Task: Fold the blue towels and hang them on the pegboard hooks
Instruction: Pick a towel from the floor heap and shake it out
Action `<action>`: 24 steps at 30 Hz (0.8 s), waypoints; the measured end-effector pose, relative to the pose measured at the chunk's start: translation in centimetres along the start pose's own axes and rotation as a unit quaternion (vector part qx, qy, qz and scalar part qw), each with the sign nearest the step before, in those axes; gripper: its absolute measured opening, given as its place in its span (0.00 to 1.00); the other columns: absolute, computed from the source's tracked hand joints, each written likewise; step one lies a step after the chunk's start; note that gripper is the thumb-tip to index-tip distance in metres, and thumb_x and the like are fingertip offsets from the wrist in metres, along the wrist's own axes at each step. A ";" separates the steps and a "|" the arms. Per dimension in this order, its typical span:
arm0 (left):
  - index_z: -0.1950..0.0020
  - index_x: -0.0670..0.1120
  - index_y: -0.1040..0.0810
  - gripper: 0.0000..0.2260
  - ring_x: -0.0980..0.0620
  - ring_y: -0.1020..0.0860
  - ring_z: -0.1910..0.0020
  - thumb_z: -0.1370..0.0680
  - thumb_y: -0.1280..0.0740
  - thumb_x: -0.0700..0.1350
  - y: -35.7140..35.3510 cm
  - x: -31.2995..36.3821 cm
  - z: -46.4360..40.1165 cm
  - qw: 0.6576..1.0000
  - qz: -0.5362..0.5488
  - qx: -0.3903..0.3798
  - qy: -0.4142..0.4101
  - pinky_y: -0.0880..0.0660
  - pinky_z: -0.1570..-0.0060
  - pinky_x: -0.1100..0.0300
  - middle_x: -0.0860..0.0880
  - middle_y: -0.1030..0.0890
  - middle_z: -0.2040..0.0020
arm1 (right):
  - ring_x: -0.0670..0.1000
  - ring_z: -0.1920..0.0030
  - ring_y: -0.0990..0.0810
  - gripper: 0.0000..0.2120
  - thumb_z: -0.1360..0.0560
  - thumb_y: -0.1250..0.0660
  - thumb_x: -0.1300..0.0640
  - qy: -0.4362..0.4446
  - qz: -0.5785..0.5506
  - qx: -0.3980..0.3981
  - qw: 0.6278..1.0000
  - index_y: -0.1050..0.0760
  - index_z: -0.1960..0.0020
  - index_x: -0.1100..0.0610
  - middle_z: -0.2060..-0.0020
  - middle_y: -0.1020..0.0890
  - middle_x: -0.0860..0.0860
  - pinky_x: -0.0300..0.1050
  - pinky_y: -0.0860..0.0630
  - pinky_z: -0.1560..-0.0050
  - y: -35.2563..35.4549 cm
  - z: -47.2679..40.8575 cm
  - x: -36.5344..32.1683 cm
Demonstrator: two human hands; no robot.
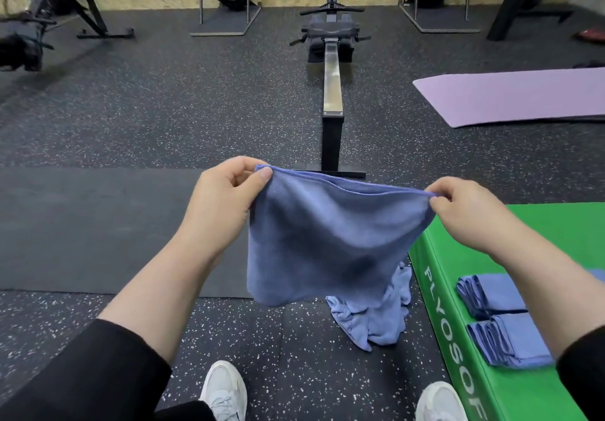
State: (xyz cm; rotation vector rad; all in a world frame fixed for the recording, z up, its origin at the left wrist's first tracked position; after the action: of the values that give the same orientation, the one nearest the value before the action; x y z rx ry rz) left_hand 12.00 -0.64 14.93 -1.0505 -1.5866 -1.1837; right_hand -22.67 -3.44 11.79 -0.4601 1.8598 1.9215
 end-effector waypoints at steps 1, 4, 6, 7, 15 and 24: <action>0.53 0.52 0.16 0.04 0.55 0.25 0.62 0.20 0.30 0.46 -0.8 0.3 0.1 1.000 -0.015 -0.013 -0.010 0.28 0.56 0.54 0.52 0.17 0.63 | 0.54 0.48 0.20 0.11 0.22 0.35 0.59 0.003 0.019 -0.023 1.000 0.23 0.40 0.53 0.44 0.17 0.53 0.47 0.26 0.47 -0.5 0.1 -0.1; 0.53 0.50 0.16 0.04 0.58 0.26 0.62 0.20 0.31 0.45 -4.3 1.5 0.8 0.993 -0.085 -0.075 -0.045 0.30 0.57 0.61 0.48 0.16 0.60 | 0.44 0.33 0.25 0.27 0.26 0.27 0.49 0.105 -0.029 -0.069 0.992 0.30 0.29 0.47 0.34 0.23 0.43 0.47 0.31 0.30 -1.7 1.4 -3.8; 0.53 0.51 0.16 0.04 0.60 0.25 0.63 0.20 0.30 0.46 -6.8 2.1 1.6 0.984 -0.114 -0.121 -0.057 0.30 0.58 0.65 0.49 0.16 0.60 | 0.38 0.32 0.28 0.32 0.29 0.24 0.46 0.168 -0.085 -0.108 0.976 0.31 0.27 0.46 0.32 0.24 0.39 0.41 0.33 0.30 -3.0 2.8 -7.3; 0.54 0.51 0.16 0.03 0.61 0.25 0.63 0.21 0.29 0.46 -7.8 2.2 1.8 0.981 -0.122 -0.139 -0.057 0.30 0.59 0.67 0.51 0.16 0.61 | 0.37 0.33 0.27 0.32 0.29 0.23 0.47 0.182 -0.116 -0.134 0.967 0.30 0.28 0.46 0.34 0.23 0.39 0.40 0.33 0.30 -4.0 3.2 -8.6; 0.52 0.48 0.20 0.03 0.55 0.25 0.62 0.21 0.28 0.46 -7.5 1.3 0.7 0.991 -0.002 -0.135 0.001 0.28 0.58 0.58 0.45 0.17 0.61 | 0.43 0.58 0.28 0.16 0.24 0.32 0.45 0.222 -0.226 -0.140 0.938 0.20 0.50 0.58 0.61 0.19 0.51 0.55 0.24 0.52 -5.9 2.2 -12.6; 0.59 0.42 0.24 0.03 0.53 0.34 0.68 0.27 0.33 0.41 -7.9 -4.5 2.1 0.932 -0.252 -0.249 0.078 0.37 0.66 0.56 0.51 0.28 0.67 | 0.51 0.58 0.27 0.10 0.26 0.33 0.49 0.171 -0.318 -0.064 0.930 0.24 0.53 0.56 0.56 0.22 0.65 0.67 0.25 0.50 -3.0 0.5 -10.5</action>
State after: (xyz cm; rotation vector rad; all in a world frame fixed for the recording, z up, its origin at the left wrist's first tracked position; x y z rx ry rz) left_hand 5.32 -0.66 8.39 -0.8371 -1.5058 -2.0481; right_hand -12.14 -3.62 14.64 -1.3313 1.4978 1.5737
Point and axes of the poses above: each hand's wrist, its own z-axis away from the middle knuckle, its own y-axis out of the back of the hand, x = y × z, the point moved 9 cm from there along -z, towards the middle knuckle
